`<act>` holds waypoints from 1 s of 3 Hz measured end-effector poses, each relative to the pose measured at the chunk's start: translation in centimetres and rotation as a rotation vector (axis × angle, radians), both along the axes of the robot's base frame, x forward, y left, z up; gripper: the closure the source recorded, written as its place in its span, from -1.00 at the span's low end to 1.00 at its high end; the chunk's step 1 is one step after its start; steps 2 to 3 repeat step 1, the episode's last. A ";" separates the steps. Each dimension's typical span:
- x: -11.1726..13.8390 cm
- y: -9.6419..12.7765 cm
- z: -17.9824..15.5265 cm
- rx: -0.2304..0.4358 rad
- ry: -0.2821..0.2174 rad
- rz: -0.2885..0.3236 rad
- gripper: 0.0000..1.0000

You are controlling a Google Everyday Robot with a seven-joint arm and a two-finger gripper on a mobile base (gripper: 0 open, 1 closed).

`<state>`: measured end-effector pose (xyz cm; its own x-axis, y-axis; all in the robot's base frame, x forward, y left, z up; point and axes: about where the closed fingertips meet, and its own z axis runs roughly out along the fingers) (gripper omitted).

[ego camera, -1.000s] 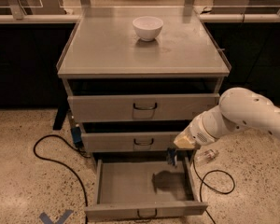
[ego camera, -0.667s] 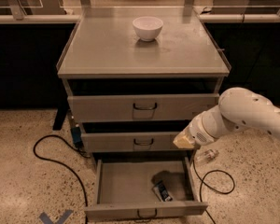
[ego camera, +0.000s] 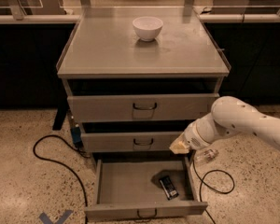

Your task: Place rxbar blueberry into bottom drawer

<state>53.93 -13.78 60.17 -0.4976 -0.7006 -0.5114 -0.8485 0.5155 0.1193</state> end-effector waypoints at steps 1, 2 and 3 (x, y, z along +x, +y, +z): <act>0.0 0.0 0.0 0.000 0.000 0.000 0.17; 0.0 0.0 0.0 0.000 0.000 0.000 0.17; 0.0 0.0 0.0 0.000 0.000 0.000 0.17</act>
Offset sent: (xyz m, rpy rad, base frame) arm 0.0000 0.0000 0.0000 0.0000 0.0000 0.0000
